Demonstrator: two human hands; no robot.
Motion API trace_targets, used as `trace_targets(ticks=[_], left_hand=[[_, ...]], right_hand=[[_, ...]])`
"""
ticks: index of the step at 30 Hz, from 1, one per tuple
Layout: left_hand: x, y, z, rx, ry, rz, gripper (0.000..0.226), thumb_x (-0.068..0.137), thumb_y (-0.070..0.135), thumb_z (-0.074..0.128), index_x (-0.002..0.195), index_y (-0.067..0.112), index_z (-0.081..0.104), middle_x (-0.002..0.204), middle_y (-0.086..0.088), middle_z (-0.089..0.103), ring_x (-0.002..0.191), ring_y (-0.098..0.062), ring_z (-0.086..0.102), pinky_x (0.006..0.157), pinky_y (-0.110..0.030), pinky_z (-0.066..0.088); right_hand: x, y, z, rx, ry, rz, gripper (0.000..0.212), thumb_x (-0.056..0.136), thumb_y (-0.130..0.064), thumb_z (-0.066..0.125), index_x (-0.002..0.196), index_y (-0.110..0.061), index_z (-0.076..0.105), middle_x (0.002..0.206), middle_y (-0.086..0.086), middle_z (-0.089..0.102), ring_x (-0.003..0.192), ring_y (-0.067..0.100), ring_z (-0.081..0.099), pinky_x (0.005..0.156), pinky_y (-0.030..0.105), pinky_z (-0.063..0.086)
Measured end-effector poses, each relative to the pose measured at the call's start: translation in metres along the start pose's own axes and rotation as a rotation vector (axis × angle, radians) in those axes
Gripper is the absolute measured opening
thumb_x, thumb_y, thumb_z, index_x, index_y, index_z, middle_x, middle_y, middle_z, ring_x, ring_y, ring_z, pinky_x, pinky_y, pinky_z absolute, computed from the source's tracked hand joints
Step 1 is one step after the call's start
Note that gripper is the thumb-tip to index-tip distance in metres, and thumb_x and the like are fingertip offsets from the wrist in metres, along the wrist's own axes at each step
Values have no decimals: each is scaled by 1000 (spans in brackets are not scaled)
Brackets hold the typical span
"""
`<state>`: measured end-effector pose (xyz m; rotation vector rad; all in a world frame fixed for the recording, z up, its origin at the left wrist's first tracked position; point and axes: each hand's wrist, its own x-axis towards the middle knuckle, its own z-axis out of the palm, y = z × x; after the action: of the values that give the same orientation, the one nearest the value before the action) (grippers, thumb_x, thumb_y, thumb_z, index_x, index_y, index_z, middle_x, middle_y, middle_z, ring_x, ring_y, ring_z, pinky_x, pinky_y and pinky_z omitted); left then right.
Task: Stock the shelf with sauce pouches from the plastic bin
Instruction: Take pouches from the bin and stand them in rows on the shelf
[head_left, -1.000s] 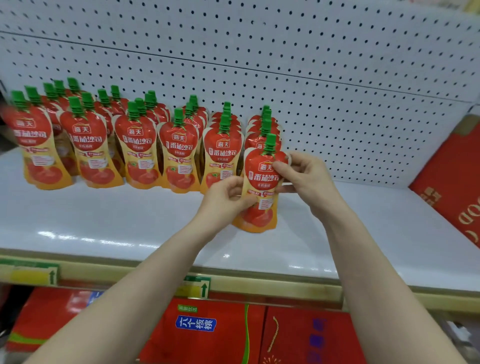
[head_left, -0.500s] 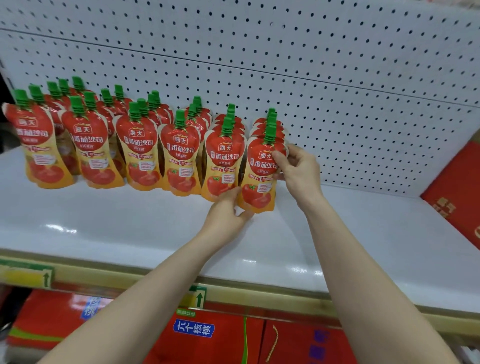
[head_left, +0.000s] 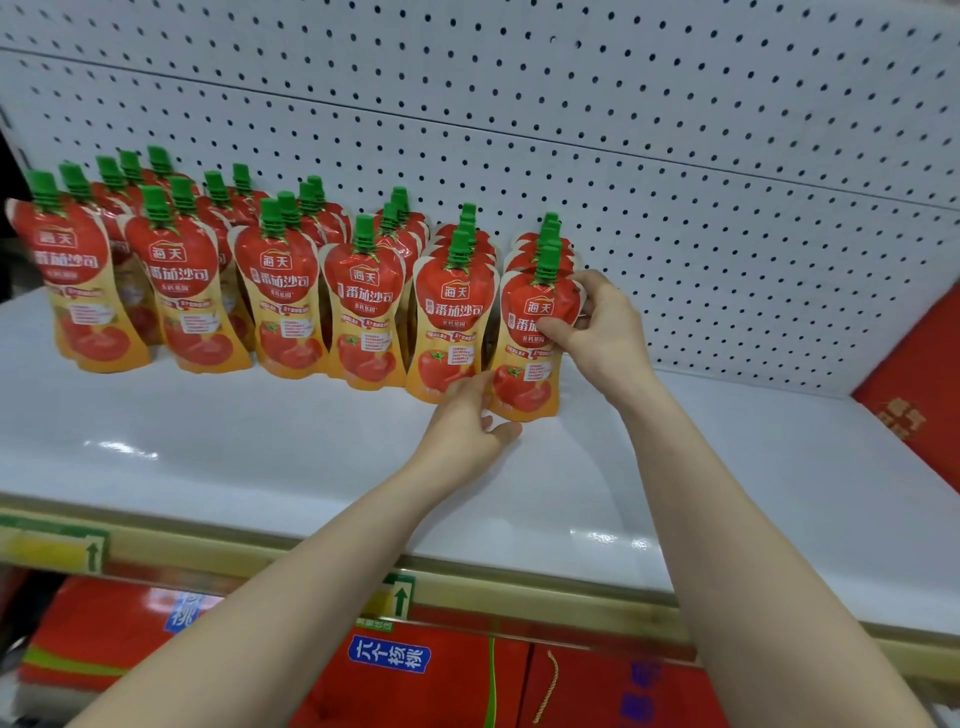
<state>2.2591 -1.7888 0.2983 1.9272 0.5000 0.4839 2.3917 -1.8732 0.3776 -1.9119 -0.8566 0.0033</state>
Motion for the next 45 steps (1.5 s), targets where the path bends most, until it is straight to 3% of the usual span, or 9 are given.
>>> trace_targets(ticks=[7,12,20,24,29,35,38,41,45], left_hand=[[0,1,-2,19,-14,-12,63,87,20,68,142,19,39,143,-3,43,130,-23,48,106,-42,44],[-5,4,-8,20,-42,31,54,89,17,64,140,17,43,141,-3,48,130,-23,48,105,-35,43],[-48,1,-23,-25,-36,188,40,91,16,63,130,17,56,128,0,61,117,-12,58,89,-18,45],[-90,4,-7,-147,-101,282,30,89,9,60,118,16,63,109,1,68,99,-7,64,86,-16,50],[-156,-2,47,-231,-209,403,26,90,1,55,109,16,66,103,2,69,100,-5,66,90,-20,50],[-219,-76,149,-129,-554,258,30,92,2,56,113,21,65,109,6,68,105,-2,63,92,-19,49],[-248,-131,212,-47,-764,65,34,92,3,57,113,30,62,111,13,65,101,0,63,90,-18,48],[-275,-191,273,79,-896,-58,31,93,15,60,122,28,59,120,12,62,108,-5,61,97,-33,50],[-297,-258,341,245,-938,-129,40,90,9,62,129,16,57,129,-1,60,117,-18,58,101,-40,47]], right_hand=[[-1,2,-3,-30,-20,15,48,77,-22,77,120,-27,55,107,-4,72,97,18,70,87,48,58],[-17,-4,-9,-139,31,28,49,83,-24,74,128,-21,53,100,-5,67,89,13,66,86,37,55],[-120,10,-39,-366,259,16,29,94,-30,57,122,-21,62,103,-7,67,90,11,63,90,41,52],[-224,24,-59,-416,448,59,25,99,-29,52,114,-17,67,104,-7,69,88,5,60,83,26,49],[-375,64,-65,-385,636,312,20,101,-23,51,110,-15,67,100,-8,68,89,4,61,76,10,43],[-521,159,-46,-263,704,830,17,99,-18,53,109,-25,66,96,-10,69,90,6,66,79,22,49],[-567,230,-26,-208,601,1109,23,95,-10,57,115,-18,65,97,-5,68,85,12,64,79,25,48],[-589,304,0,-19,416,1364,30,92,0,53,120,-11,60,94,3,65,95,27,66,82,34,49],[-592,393,34,34,165,1550,44,87,-20,70,124,-6,52,118,14,65,112,32,62,84,33,47]])
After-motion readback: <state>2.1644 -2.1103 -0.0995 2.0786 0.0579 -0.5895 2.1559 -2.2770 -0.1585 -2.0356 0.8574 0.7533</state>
